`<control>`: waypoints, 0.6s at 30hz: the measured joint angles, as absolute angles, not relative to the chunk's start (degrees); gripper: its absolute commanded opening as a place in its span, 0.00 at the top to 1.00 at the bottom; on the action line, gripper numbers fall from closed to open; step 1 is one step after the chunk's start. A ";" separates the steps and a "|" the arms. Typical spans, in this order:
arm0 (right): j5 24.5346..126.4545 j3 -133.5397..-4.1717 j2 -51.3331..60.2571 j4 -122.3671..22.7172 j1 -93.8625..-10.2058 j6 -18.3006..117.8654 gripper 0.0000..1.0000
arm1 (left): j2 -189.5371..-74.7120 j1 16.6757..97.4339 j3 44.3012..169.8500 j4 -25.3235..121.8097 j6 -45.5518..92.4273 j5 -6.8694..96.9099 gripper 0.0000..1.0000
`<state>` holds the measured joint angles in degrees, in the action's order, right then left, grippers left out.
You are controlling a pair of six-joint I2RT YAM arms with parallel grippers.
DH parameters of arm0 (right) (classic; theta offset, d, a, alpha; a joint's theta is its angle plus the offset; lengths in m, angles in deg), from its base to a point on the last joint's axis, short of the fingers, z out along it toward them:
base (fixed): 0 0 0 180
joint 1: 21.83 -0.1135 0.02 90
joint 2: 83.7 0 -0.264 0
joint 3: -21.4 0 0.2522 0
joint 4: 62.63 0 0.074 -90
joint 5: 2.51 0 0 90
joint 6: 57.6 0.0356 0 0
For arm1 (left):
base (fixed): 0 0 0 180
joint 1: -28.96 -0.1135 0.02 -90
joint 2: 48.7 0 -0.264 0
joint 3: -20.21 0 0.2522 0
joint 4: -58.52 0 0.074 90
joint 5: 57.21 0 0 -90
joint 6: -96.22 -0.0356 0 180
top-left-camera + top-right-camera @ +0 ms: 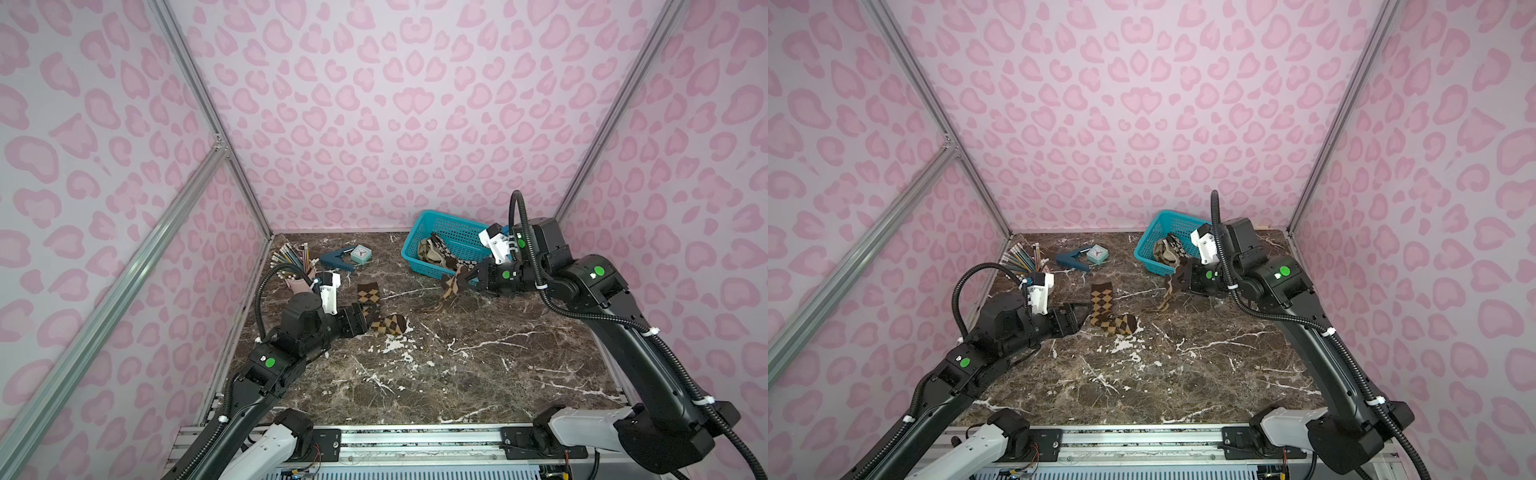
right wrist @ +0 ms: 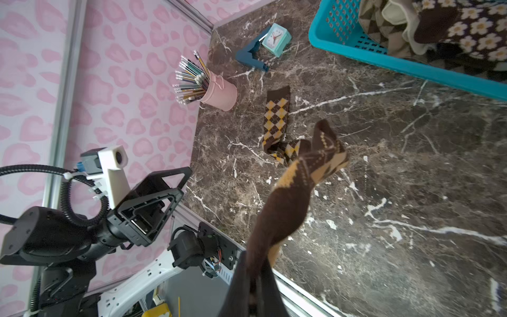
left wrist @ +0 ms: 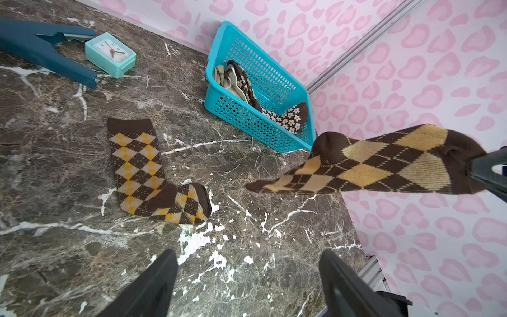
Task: Place the socks together as a pair
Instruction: Flatten out the sock at the center of the board.
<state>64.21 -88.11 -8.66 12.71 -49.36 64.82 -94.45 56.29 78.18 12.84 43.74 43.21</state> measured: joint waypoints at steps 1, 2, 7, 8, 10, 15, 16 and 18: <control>64.23 -88.31 -8.13 14.17 -49.19 63.25 0.99 | -94.39 56.53 78.18 12.90 43.74 43.05 0.15; 64.31 -88.22 -7.74 15.37 -49.12 61.96 0.99 | -94.30 56.64 78.18 12.93 43.76 42.83 0.16; 59.86 -82.56 -8.61 14.57 -50.76 58.42 0.99 | -93.75 57.18 78.02 12.97 44.19 42.11 0.15; 57.89 -81.57 -8.77 13.43 -52.38 58.31 0.99 | -93.67 57.23 78.02 12.95 44.19 41.74 0.16; 54.65 -80.74 -8.59 11.05 -55.61 57.94 0.99 | -93.45 57.29 78.02 12.80 44.22 41.33 0.15; 50.00 -77.33 -8.22 6.13 -57.27 57.57 1.00 | -92.77 57.36 78.02 12.73 44.22 40.41 0.15; 49.15 -76.22 -8.44 4.84 -56.75 58.29 1.00 | -92.77 57.40 78.02 12.60 44.22 40.30 0.15; 47.16 -73.75 -9.60 2.30 -54.78 58.57 1.00 | -92.70 57.40 78.02 12.42 44.22 40.23 0.15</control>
<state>47.16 -73.75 -9.60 2.30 -54.78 58.57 -92.70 57.40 78.02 12.42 44.22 40.23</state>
